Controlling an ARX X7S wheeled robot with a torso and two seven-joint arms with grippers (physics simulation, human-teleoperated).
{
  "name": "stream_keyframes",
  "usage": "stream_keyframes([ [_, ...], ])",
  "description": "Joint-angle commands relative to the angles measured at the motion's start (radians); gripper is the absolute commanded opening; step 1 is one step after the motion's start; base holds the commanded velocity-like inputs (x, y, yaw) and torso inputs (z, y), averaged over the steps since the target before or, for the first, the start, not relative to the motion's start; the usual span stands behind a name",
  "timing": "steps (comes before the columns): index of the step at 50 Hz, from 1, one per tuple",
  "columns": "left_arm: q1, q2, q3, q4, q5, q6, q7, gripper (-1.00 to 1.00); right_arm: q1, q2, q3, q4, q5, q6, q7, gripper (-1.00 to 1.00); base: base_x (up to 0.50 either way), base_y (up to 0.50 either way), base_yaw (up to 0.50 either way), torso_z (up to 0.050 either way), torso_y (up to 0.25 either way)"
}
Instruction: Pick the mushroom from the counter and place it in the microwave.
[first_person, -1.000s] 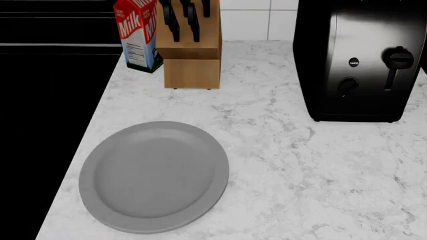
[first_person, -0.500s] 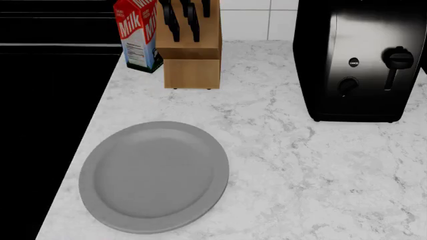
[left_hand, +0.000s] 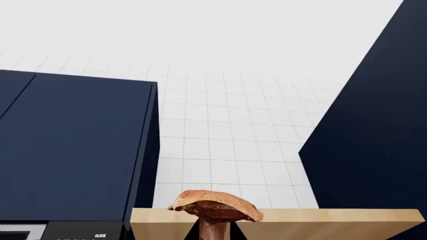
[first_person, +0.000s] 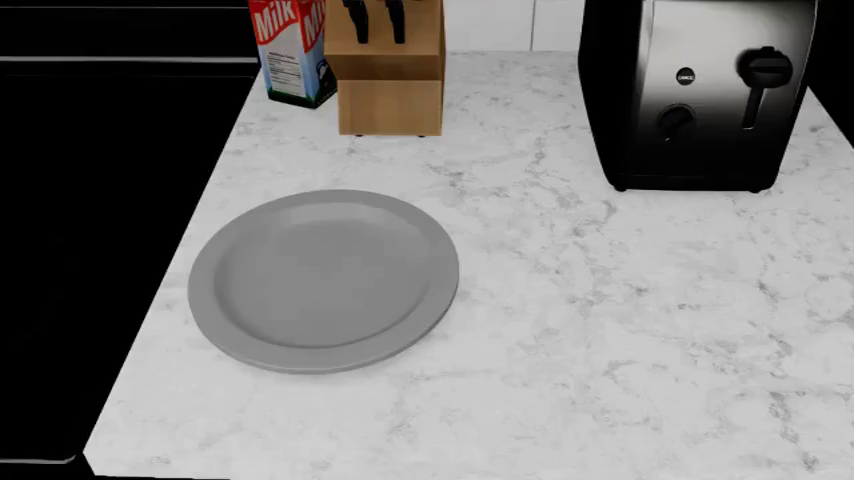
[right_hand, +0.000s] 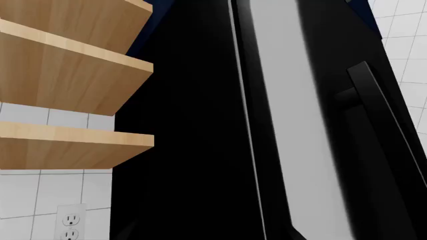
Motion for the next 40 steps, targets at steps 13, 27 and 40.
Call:
stream_keyframes([
  [13, -0.013, 0.025, -0.040, -0.009, 0.002, -0.012, -0.005, -1.00, -0.019, 0.009, 0.049, -0.013, 0.016, 0.032, -0.018, 1.00, 0.00, 0.25, 0.00, 0.000, 0.000],
  [27, -0.013, 0.025, -0.044, -0.013, 0.004, -0.008, -0.004, -1.00, -0.059, 0.023, 0.076, -0.019, 0.017, 0.021, -0.003, 1.00, 0.00, 0.50, 0.00, 0.000, 0.000],
  [40, -0.013, 0.025, -0.049, -0.015, 0.013, -0.007, 0.001, -1.00, -0.089, 0.041, 0.091, -0.019, 0.019, 0.008, 0.017, 1.00, 0.00, 0.50, 0.00, 0.000, 0.000],
])
